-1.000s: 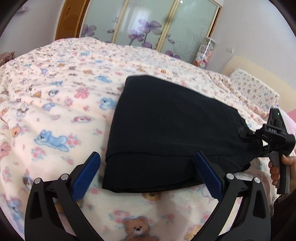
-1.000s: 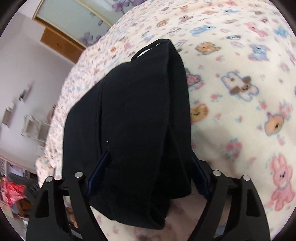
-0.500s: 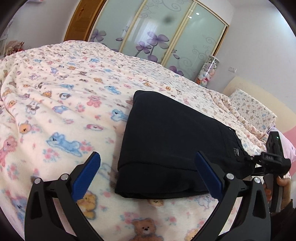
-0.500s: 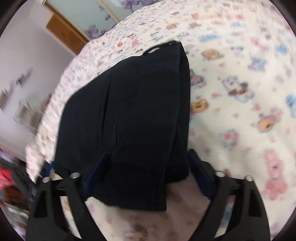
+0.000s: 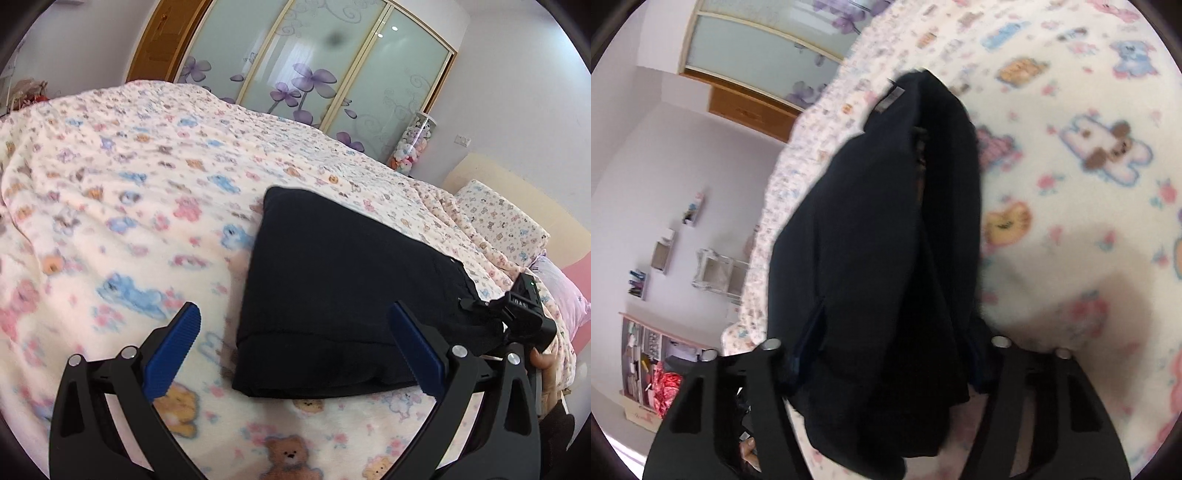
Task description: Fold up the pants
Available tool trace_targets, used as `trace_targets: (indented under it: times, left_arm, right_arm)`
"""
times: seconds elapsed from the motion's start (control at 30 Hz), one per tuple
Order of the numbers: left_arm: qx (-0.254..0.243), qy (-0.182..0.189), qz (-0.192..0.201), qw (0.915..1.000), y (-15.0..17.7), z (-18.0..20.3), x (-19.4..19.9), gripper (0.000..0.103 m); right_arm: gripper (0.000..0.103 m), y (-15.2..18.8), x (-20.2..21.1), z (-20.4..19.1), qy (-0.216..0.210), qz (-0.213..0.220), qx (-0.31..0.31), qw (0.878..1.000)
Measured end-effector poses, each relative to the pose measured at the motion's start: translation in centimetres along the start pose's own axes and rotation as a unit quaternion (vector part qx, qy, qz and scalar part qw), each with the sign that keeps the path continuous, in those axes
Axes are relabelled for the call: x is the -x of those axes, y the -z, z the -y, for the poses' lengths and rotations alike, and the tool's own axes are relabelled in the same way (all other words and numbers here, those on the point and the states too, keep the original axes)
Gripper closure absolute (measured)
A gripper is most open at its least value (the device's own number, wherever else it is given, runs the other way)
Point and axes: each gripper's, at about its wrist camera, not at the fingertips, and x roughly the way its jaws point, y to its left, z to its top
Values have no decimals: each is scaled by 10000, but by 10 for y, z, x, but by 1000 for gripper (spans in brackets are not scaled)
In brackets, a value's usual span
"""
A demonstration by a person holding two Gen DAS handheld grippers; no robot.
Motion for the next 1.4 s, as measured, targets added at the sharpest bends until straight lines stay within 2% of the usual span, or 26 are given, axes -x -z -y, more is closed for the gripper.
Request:
trace_targets:
  times: [0.03,0.17,0.3,0.37,0.47,0.6,0.73,0.83,0.9,0.97,1.0,1.03,1.07,1.1,1.13,1.17,1.2,1.27,1.4]
  left_arm:
    - [-9,-27,42,10000,-5,-1,4,2]
    - [32,-70,108,9999,-27,-7,11,2]
    - [-58,-164,-328,9993,-52,-16,-5,2]
    - [4,-91,-722,9973,-63,-21,-21,2]
    - [123,-30,-1108,9938,-73,-26,-42,2]
    - [30,-29,-1846,9828,-75,-23,-82,2]
    - [176,252,-2267,9735,-74,-16,-107,2]
    - [369,596,-2516,9653,-78,-10,-122,2]
    - [461,887,-2807,9546,-77,-4,-134,2]
    - [410,944,-2982,9489,-76,2,-141,3]
    - [473,983,-2965,9488,-76,3,-141,6]
    - [555,1069,-2940,9482,-77,4,-140,15]
    - [623,1101,-2897,9487,-78,5,-137,34]
    - [540,965,-2841,9524,-79,8,-134,45]
    - [415,843,-2817,9549,-80,10,-131,65]
    - [222,646,-2788,9579,-79,13,-128,79]
    - [132,624,-2764,9589,-79,15,-126,80]
    - [87,644,-2674,9614,-82,18,-121,88]
    - [-109,695,-2486,9661,-83,34,-109,90]
  right_arm:
    - [47,2,1,-7,-5,68,136,9999]
    - [48,7,1,-31,124,218,651,9976]
    - [48,8,-1,-44,229,291,916,9951]
    - [48,10,-1,-56,447,364,1186,9913]
    - [48,10,-9,-66,769,395,1393,9865]
    - [47,0,-15,-51,686,270,811,9940]
    - [47,8,-14,-64,891,262,999,9907]
    - [47,10,-13,-63,849,256,931,9917]
    - [46,9,-12,-57,781,231,829,9932]
    - [43,8,-13,-53,707,204,737,9946]
    - [42,7,-12,-50,631,186,657,9957]
    - [41,5,-13,-47,582,167,578,9965]
    - [41,4,-13,-41,516,148,449,9975]
    - [41,3,-13,-38,466,142,345,9982]
    - [41,3,-12,-35,412,135,245,9988]
    - [41,2,-11,-31,336,124,145,9993]
    - [41,2,-10,-30,300,111,91,9994]
    - [40,2,-8,-28,271,80,-3,9996]
    - [35,1,-12,-15,253,-64,-229,9994]
